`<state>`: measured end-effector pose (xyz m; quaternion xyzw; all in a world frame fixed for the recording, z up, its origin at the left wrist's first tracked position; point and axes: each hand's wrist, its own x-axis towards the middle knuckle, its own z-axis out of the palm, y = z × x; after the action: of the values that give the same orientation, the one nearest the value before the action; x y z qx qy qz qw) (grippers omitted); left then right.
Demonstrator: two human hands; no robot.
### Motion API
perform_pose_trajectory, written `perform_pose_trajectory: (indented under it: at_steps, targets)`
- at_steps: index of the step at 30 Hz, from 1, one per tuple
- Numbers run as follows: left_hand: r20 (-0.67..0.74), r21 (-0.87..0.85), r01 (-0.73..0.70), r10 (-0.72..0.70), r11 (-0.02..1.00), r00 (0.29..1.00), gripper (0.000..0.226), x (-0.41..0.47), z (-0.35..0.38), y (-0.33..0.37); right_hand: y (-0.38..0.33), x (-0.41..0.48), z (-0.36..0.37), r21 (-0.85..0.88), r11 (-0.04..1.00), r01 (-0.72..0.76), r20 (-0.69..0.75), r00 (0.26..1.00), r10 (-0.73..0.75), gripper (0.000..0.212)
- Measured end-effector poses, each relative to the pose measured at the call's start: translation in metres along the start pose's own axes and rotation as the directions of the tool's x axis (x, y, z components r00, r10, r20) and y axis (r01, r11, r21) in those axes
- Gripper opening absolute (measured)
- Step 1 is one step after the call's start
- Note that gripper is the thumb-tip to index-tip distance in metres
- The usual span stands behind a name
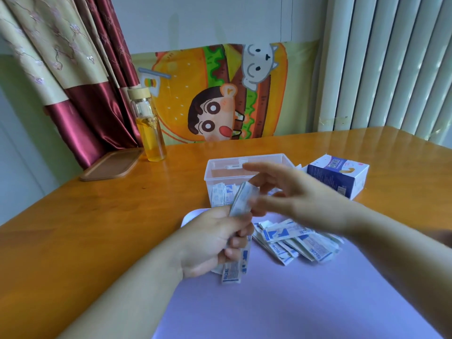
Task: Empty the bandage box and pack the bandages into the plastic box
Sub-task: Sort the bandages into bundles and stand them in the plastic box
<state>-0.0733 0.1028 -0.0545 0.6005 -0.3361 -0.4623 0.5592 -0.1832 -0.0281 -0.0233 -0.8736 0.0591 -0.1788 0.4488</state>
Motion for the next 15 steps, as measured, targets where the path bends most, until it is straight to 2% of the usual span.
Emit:
perform_pose_trajectory:
  at_steps: [2, 4, 6, 9, 12, 15]
  targets:
    - [0.021, 0.028, 0.007, -0.007, 1.0, 1.0, 0.008, 0.004, -0.008, 0.01, -0.001, 0.012, -0.008, 0.036, 0.999, -0.018, -0.005, 1.0, 0.018, 0.025]
    - [0.05, 0.03, -0.003, 0.002, 1.0, 0.999, 0.005, 0.012, -0.013, 0.02, 0.0, 0.024, -0.012, 0.045, 0.999, -0.025, 0.016, 1.0, 0.025, 0.01]
    - [0.041, 0.04, -0.003, 0.002, 0.999, 0.999, 0.005, 0.02, -0.017, 0.032, -0.003, 0.036, -0.015, 0.028, 0.999, -0.016, -0.022, 1.0, 0.016, 0.005]
    - [-0.054, 0.092, -0.059, 0.064, 0.994, 0.996, 0.012, 0.034, -0.022, 0.046, -0.007, 0.059, -0.018, -0.008, 1.0, 0.011, -0.118, 0.993, -0.012, 0.009]
    - [-0.191, 0.333, -0.136, 0.209, 0.933, 0.959, 0.017, 0.048, -0.026, 0.057, -0.003, 0.088, -0.022, -0.131, 0.991, -0.01, -0.239, 0.971, -0.022, 0.008]
    - [-0.248, 0.656, -0.14, 0.388, 0.741, 0.888, 0.019, 0.064, -0.038, 0.062, 0.006, 0.115, -0.023, -0.089, 0.993, -0.075, -0.294, 0.955, 0.046, 0.013]
